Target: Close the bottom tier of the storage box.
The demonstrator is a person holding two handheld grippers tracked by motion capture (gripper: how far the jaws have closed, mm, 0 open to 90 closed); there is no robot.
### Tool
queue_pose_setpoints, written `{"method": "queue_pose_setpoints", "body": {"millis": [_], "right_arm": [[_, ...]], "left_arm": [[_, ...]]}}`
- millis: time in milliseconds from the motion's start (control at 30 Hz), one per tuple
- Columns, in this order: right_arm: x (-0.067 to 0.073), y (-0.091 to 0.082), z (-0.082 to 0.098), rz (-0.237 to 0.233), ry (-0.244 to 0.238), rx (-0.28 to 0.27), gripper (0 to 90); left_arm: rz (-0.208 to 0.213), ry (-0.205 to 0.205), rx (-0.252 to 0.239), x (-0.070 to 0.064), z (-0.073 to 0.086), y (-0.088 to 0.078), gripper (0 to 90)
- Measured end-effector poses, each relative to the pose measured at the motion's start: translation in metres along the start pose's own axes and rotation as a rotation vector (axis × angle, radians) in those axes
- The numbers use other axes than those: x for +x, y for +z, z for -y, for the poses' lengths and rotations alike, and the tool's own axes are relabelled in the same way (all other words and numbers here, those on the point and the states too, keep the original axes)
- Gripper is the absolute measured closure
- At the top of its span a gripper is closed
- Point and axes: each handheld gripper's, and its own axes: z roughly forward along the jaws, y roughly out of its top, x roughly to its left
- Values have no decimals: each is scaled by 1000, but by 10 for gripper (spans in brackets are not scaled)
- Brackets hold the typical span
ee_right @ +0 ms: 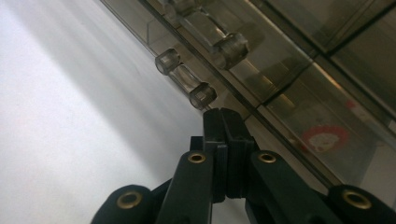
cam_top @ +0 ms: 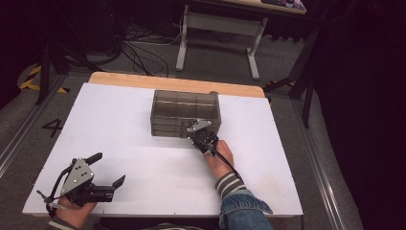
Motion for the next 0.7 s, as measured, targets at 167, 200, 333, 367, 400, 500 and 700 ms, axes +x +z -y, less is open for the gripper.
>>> {"method": "queue_pose_setpoints", "body": {"millis": [167,200,333,367,400,500,700], "right_arm": [[1,1,0,16,-5,-2,900],[1,1,0,17,-11,-2,900],[2,2,0,26,-14,-4,900],[1,2,-1,23,-15,-2,900],[1,1,-1,23,-15,-2,900],[1,1,-1,18,-8,-3,900],[1,0,-1,20,-11,0,900]], "left_arm": [[0,0,-1,0,0,0,5],[0,-1,-1,0,0,0,5],[0,1,0,0,0,0,5],[2,-1,0,0,0,0,5],[0,1,0,0,0,0,5],[2,0,0,0,0,0,5],[3,5,0,0,0,1,5]]}}
